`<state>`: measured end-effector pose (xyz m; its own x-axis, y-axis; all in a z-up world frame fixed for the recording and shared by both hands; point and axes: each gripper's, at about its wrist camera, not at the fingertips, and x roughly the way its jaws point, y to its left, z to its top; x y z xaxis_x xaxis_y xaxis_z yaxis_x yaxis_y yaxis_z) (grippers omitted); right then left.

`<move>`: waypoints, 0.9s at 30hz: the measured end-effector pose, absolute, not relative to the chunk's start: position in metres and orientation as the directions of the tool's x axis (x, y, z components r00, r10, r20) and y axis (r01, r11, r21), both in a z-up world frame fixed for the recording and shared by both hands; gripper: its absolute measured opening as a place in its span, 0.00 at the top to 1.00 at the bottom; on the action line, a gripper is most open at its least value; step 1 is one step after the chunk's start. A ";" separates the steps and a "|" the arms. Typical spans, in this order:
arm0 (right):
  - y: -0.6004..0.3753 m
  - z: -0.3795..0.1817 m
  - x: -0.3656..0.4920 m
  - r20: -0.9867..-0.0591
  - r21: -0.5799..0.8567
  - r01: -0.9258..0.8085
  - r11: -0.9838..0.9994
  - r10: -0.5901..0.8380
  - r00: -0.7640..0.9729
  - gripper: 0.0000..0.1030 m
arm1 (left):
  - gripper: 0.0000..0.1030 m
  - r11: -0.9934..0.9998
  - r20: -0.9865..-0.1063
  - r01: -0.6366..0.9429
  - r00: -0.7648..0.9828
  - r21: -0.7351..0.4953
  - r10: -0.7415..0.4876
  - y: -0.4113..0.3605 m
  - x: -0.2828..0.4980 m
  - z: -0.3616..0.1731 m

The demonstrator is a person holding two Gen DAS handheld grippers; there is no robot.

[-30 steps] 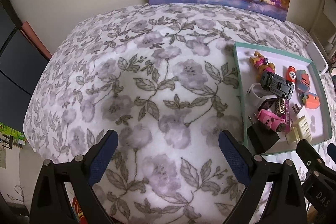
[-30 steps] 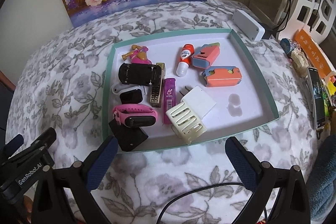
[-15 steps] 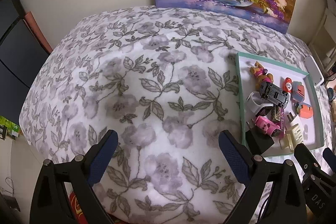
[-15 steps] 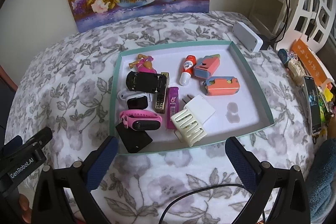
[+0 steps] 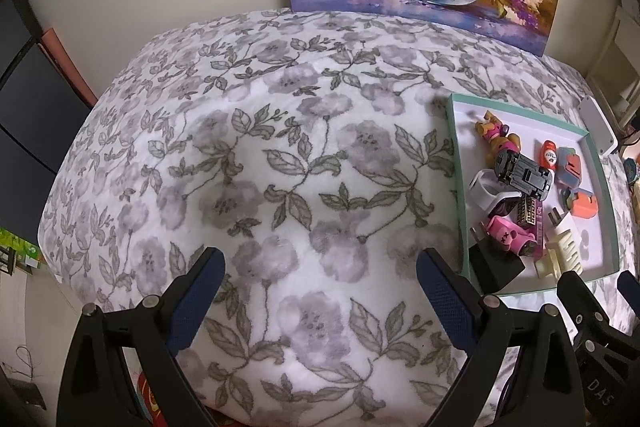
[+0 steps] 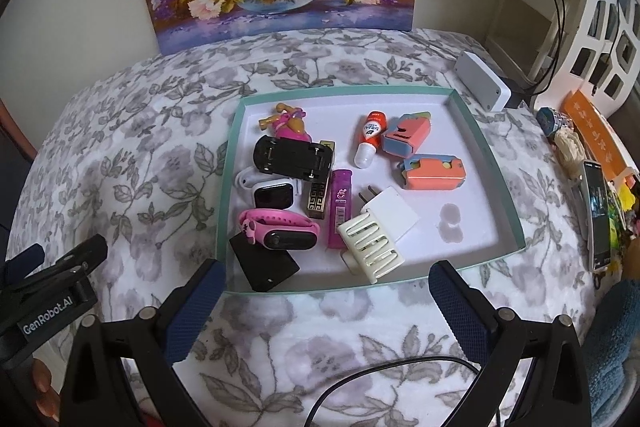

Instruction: Organize rigid objects

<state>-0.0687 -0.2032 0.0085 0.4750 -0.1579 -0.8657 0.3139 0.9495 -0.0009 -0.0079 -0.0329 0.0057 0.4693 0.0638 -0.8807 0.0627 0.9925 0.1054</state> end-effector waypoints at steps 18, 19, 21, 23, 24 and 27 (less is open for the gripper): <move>-0.204 0.006 -0.067 -0.869 -0.006 0.310 0.951 -0.158 0.468 0.00 | 0.06 0.992 -0.890 0.061 0.451 0.108 0.069 -0.030 -0.005 0.002; -0.204 0.006 -0.067 -0.869 -0.007 0.309 0.951 -0.158 0.468 0.00 | 0.06 0.992 -0.890 0.061 0.451 0.108 0.069 -0.030 -0.005 0.002; -0.204 0.006 -0.067 -0.869 -0.006 0.309 0.951 -0.158 0.469 0.00 | 0.06 0.992 -0.890 0.063 0.451 0.107 0.067 -0.029 -0.005 0.002; -0.204 0.006 -0.067 -0.869 -0.007 0.308 0.951 -0.158 0.468 0.00 | 0.06 0.992 -0.890 0.065 0.450 0.108 0.068 -0.029 -0.005 0.002; -0.204 0.006 -0.067 -0.870 -0.007 0.308 0.951 -0.158 0.468 0.00 | 0.06 0.992 -0.890 0.065 0.450 0.110 0.069 -0.030 -0.005 0.001; -0.204 0.006 -0.067 -0.869 -0.007 0.308 0.951 -0.158 0.468 0.00 | 0.06 0.992 -0.889 0.065 0.453 0.105 0.065 -0.030 -0.005 0.002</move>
